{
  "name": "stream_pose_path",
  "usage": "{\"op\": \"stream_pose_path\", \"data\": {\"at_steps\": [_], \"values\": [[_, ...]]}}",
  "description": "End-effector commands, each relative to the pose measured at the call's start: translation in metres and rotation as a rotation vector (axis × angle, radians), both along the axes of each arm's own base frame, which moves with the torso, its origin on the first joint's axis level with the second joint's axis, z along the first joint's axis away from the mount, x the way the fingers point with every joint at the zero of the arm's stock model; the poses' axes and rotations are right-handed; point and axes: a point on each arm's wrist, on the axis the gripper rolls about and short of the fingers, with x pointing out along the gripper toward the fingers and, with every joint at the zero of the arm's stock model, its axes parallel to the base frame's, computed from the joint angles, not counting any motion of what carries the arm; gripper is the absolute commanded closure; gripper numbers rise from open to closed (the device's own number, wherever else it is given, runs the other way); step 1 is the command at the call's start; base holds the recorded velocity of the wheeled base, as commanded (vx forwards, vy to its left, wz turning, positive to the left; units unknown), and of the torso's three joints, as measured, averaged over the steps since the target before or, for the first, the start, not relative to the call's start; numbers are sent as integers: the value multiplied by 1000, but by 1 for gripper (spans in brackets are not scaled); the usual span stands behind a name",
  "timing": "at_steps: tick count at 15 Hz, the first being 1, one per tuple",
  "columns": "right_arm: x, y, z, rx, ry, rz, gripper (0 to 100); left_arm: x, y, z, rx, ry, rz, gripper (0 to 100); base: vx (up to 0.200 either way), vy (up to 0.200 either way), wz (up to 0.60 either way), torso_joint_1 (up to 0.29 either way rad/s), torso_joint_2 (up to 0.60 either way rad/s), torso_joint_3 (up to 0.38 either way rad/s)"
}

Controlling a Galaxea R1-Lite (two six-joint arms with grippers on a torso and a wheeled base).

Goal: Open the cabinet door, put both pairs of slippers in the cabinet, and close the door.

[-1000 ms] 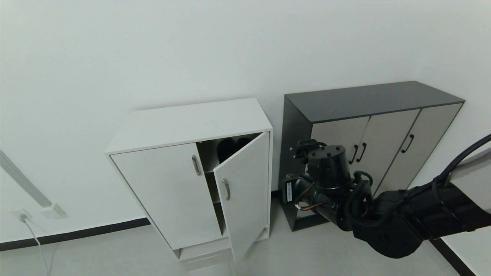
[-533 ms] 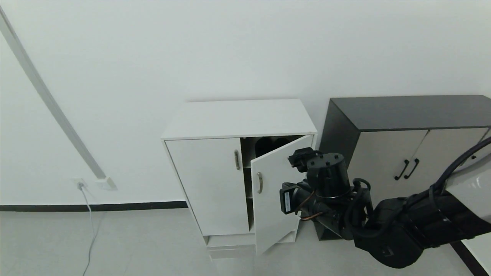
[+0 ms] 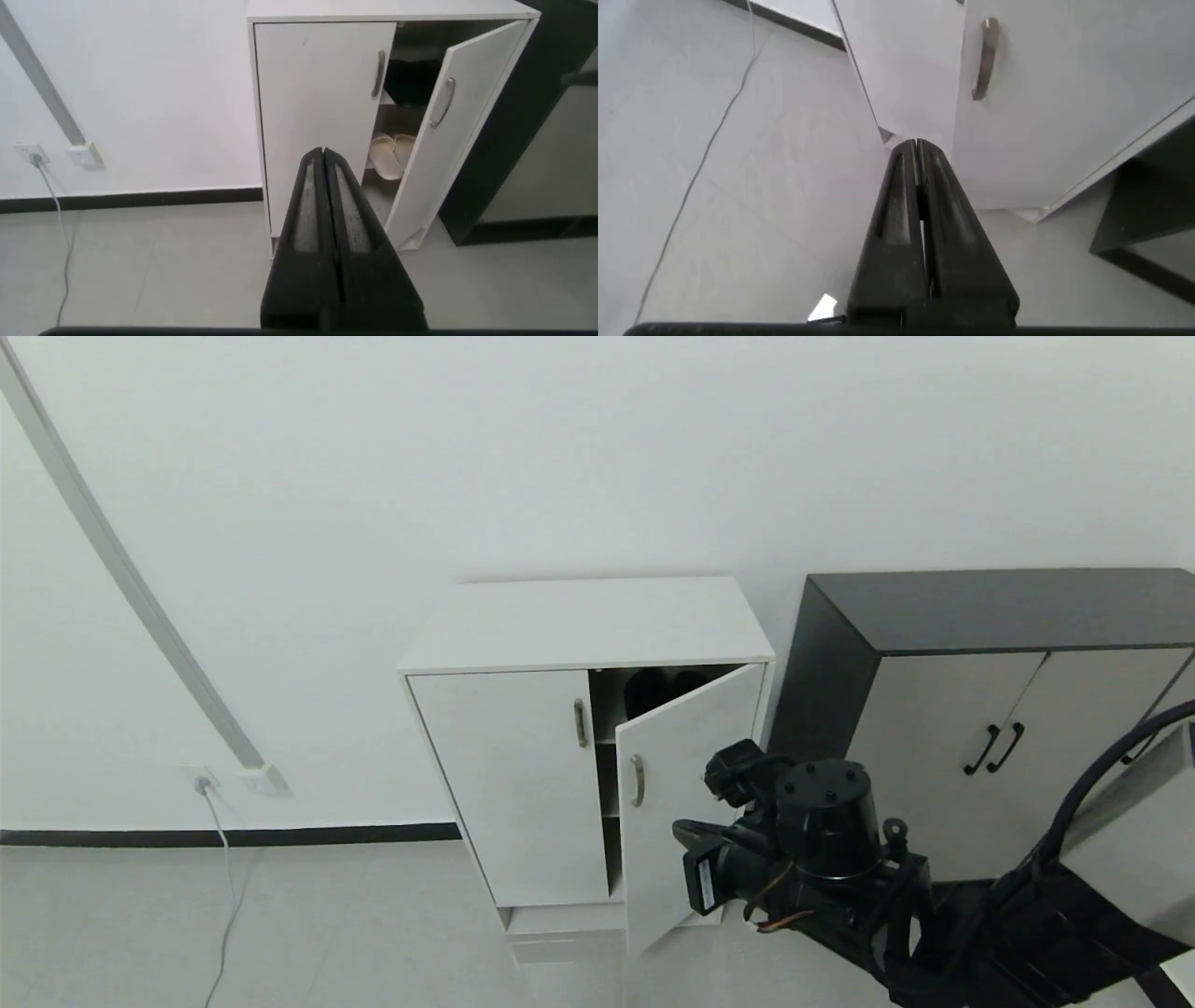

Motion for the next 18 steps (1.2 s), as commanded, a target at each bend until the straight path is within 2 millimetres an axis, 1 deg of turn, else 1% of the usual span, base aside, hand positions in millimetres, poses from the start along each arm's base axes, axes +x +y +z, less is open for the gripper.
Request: {"op": "stream_pose_path", "data": {"at_steps": [1,2,5,14,18], "values": [[-5,-3,-17,-39,45,28,100,0,0,0,1,2,0,100,0,0,0,0,0,0],[-6,-3,-18,-43,50,32,100,0,0,0,1,2,0,100,0,0,0,0,0,0],[-7,-4,-24,-77,49,43,100,0,0,0,1,0,-1,100,200,0,0,-6,1,4],[-8,-5,-26,-80,51,45,100,0,0,0,1,0,-1,100,200,0,0,6,3,4],[-5,-2,-35,-83,50,36,100,0,0,0,-2,0,0,100,0,0,0,0,0,0]]}}
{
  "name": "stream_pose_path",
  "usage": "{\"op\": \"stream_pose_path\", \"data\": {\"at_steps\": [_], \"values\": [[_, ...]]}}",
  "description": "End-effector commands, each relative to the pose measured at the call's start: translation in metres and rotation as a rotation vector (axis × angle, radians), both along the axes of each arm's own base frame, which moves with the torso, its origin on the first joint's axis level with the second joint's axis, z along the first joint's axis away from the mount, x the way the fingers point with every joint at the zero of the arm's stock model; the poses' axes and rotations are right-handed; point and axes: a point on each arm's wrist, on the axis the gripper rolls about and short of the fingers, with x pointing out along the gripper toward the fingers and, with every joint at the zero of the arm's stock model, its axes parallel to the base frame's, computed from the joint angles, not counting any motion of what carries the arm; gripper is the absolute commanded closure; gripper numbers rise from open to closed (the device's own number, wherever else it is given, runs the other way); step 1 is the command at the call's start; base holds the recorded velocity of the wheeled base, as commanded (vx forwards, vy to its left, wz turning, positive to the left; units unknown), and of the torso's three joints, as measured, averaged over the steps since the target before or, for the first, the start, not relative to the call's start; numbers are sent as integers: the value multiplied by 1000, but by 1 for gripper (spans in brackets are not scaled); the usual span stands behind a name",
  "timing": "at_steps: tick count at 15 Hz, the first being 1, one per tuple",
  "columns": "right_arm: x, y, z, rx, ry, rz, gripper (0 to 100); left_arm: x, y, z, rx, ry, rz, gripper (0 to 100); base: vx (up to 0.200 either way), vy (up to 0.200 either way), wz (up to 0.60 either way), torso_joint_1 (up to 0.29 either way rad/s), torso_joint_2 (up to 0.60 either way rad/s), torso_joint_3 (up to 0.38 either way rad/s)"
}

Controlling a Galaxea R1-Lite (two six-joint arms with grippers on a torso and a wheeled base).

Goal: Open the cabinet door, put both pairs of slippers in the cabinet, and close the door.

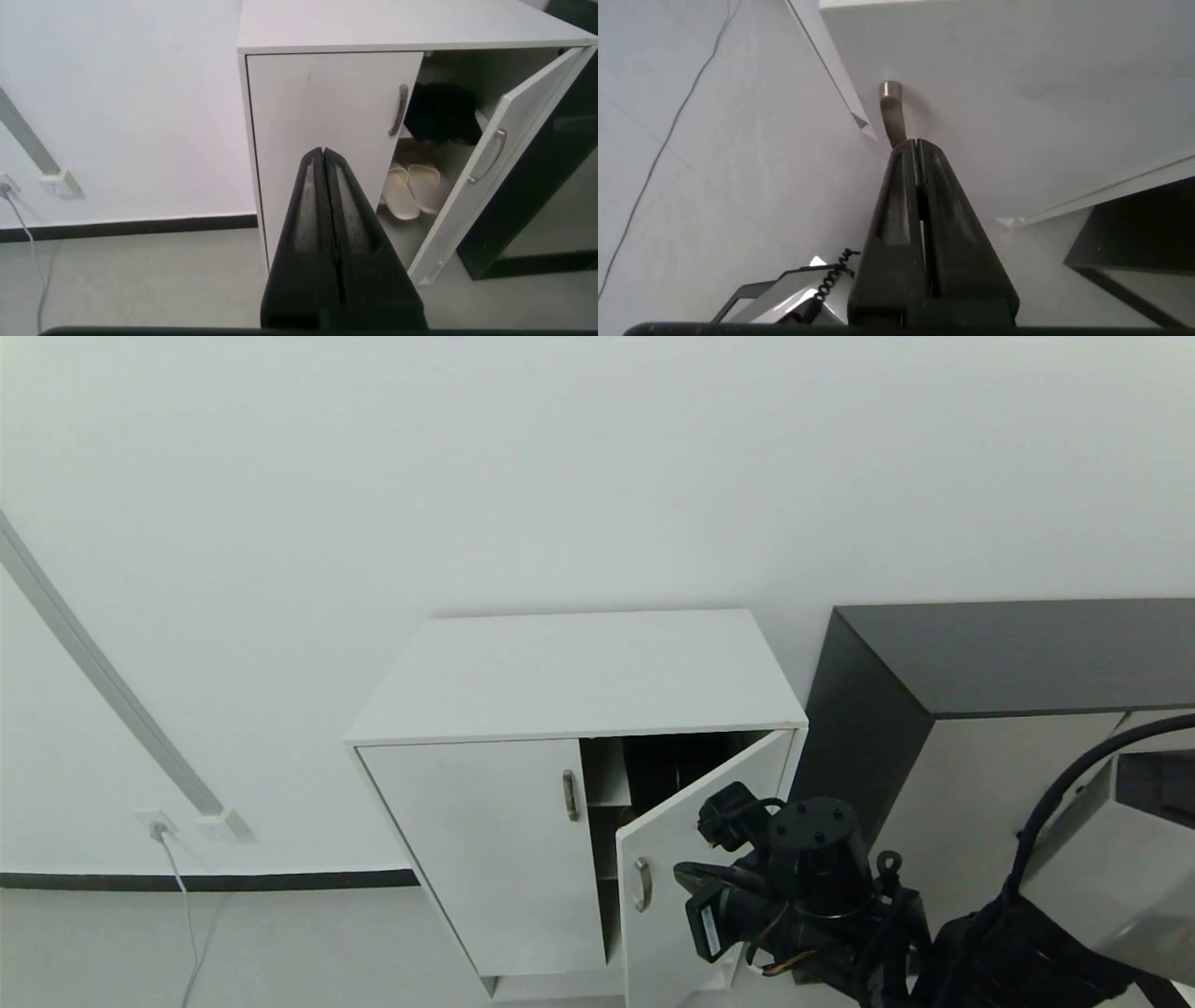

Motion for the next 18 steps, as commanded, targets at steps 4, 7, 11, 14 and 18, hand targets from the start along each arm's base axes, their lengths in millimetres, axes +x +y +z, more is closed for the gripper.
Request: {"op": "stream_pose_path", "data": {"at_steps": [4,7,11,14,18], "values": [[12,5,-14,1,-2,-18,100,0,0,0,-1,0,0,100,0,0,0,0,0,0],[22,7,-18,9,-6,-36,100,0,0,0,-1,0,0,100,0,0,0,0,0,0],[40,14,-25,19,-15,-61,100,0,0,0,4,2,0,100,0,0,0,0,0,0],[58,20,-31,29,-38,-100,100,0,0,0,4,2,0,100,0,0,0,0,0,0],[86,23,-36,48,-76,-160,100,0,0,0,4,2,0,100,0,0,0,0,0,0]]}}
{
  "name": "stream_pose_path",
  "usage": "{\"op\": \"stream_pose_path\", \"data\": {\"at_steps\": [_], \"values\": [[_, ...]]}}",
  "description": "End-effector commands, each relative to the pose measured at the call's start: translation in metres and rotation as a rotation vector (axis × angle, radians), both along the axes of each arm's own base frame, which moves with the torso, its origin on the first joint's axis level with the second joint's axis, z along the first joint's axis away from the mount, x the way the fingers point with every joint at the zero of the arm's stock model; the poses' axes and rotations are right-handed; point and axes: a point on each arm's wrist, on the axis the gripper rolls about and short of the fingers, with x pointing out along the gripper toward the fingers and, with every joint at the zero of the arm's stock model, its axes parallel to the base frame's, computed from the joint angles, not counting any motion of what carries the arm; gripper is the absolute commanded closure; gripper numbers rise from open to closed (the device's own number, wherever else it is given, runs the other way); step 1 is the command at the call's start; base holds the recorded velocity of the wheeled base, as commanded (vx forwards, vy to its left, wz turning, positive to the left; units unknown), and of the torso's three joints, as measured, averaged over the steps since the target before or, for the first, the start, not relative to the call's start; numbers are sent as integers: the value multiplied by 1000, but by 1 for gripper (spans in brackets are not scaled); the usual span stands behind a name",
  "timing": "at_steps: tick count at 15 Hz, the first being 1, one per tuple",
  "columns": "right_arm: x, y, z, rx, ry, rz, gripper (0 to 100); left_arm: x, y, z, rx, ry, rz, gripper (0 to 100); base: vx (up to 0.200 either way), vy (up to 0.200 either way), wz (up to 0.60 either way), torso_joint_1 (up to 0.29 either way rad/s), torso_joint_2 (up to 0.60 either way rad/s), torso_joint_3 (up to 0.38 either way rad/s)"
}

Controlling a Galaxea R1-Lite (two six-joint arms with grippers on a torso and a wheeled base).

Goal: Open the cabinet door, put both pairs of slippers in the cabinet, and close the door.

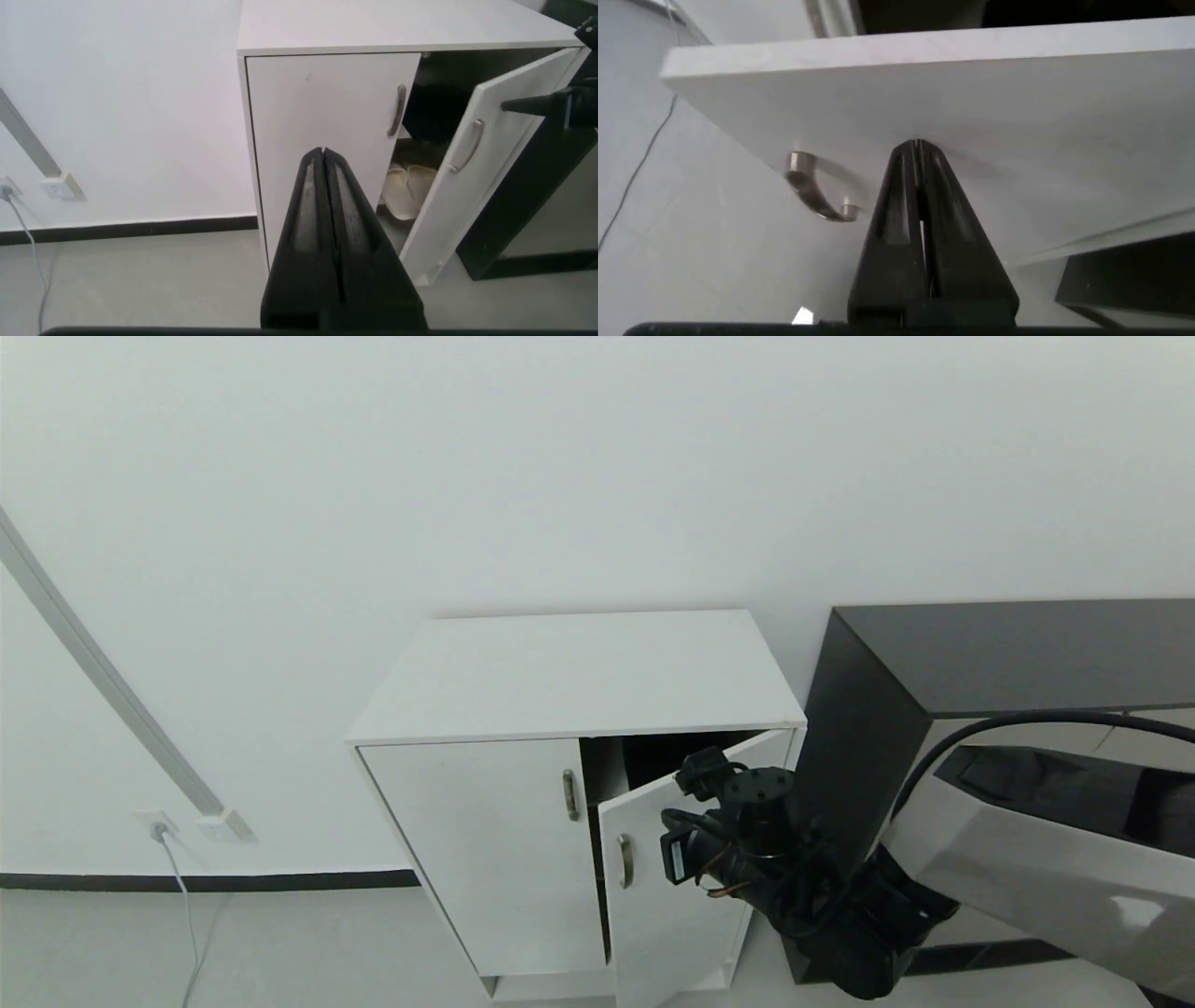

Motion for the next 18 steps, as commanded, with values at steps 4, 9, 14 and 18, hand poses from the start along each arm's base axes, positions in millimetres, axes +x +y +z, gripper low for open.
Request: {"op": "stream_pose_path", "data": {"at_steps": [4,9,14,18], "values": [[32,-2,-10,17,-25,-53,100,0,0,0,0,1,0,100,0,0,0,0,0,0],[59,-1,-18,41,-56,-89,100,0,0,0,0,1,0,100,0,0,0,0,0,0],[72,-1,-22,41,-57,-104,100,0,0,0,0,1,0,100,0,0,0,0,0,0],[78,0,-18,46,-63,-108,100,0,0,0,-2,1,0,100,0,0,0,0,0,0]]}}
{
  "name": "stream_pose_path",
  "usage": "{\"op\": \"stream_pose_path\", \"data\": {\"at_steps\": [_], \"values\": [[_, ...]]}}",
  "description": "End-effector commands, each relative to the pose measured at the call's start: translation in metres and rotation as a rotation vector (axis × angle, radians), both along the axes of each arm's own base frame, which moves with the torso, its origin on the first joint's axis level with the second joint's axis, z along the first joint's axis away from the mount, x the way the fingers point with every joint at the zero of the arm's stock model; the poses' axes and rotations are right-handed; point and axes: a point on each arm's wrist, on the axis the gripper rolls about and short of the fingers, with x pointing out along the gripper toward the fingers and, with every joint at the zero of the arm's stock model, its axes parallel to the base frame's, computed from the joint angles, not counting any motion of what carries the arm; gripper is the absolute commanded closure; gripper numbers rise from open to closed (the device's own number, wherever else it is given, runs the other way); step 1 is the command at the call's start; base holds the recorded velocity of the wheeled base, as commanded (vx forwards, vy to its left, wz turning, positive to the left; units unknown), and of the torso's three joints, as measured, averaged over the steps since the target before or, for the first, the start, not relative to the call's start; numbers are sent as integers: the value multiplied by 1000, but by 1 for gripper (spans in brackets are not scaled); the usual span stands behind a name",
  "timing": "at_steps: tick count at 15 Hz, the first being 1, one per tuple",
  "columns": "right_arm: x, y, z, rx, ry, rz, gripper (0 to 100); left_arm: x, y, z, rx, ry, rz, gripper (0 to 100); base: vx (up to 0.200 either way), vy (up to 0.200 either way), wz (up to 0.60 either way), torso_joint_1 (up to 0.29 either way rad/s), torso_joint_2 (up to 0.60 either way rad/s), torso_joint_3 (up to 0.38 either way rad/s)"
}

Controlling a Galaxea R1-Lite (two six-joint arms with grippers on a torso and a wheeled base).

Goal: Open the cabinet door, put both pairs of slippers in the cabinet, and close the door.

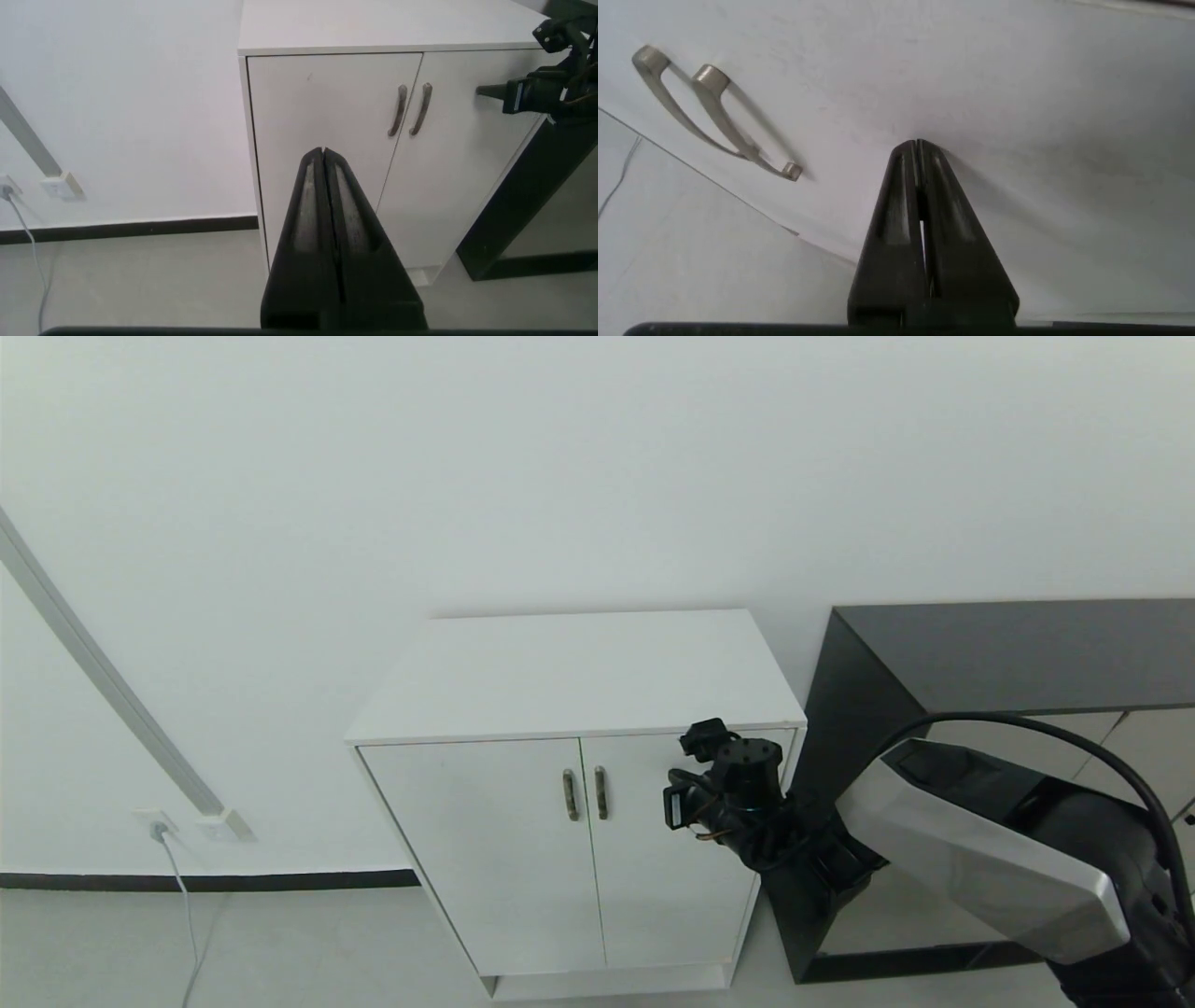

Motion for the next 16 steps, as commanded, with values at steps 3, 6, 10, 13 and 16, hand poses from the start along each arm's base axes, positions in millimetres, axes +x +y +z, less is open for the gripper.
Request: {"op": "stream_pose_path", "data": {"at_steps": [3,6,10,13,16], "values": [[6,0,3,8,-10,-7,100,0,0,0,1,1,0,100,0,0,0,0,0,0],[6,-2,5,5,-6,-11,100,0,0,0,1,1,0,100,0,0,0,0,0,0],[1,-3,10,4,-5,-6,100,0,0,0,-1,1,0,100,0,0,0,0,0,0],[-19,-3,19,-6,10,20,100,0,0,0,-1,0,0,100,0,0,0,0,0,0],[-39,-4,27,4,-5,45,100,0,0,0,-1,0,2,100,0,0,0,0,0,0]]}}
